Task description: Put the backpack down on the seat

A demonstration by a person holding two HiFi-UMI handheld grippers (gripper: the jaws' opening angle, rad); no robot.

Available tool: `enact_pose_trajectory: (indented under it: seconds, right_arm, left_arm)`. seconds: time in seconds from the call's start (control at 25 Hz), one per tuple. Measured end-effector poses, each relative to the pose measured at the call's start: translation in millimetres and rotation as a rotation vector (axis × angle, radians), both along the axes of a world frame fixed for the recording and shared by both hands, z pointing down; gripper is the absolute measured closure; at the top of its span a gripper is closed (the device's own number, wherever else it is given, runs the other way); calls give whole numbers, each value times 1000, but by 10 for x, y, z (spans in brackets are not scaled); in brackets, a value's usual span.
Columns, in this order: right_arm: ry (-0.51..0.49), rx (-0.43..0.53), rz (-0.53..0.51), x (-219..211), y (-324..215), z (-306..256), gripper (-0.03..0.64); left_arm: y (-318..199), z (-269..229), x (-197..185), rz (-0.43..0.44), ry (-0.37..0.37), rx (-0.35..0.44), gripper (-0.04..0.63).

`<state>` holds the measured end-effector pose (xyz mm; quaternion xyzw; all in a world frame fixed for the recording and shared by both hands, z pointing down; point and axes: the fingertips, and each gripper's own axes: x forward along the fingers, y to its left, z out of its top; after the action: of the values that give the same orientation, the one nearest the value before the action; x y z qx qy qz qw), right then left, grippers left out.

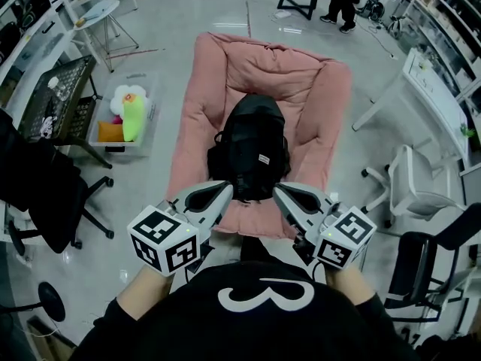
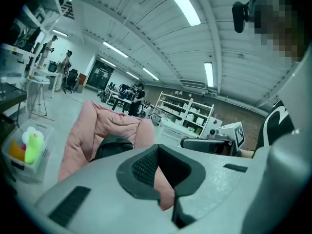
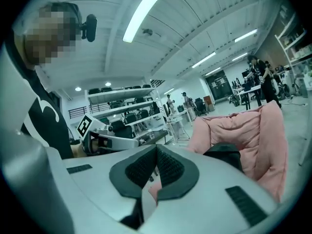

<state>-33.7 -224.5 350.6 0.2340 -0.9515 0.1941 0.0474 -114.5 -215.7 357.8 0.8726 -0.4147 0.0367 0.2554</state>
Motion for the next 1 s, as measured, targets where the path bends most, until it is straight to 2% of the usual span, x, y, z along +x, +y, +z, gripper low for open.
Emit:
enact_pose_trajectory:
  seconds: [0.12,0.28,0.4,0.64,1.0]
  right_arm:
    - [-44,0,-21,-49,244,-124,612]
    - [0,39,-47,-144,472,-126,614]
    - [29,62,-86,-198,523,-101,614]
    - [53,68,-130,-182,269,-141,614]
    - [80,53,-165,-129,-96,-91,614]
  left_arm:
    - [237,-113,24,12,5,28,589]
    - [443,-228,0,8,42,43,589]
    - [473,-242,0,-9,19,51,589]
    - [320,-242,-6,-59,-64,64,590]
    - [15,-185,2,-88,-50,21,589]
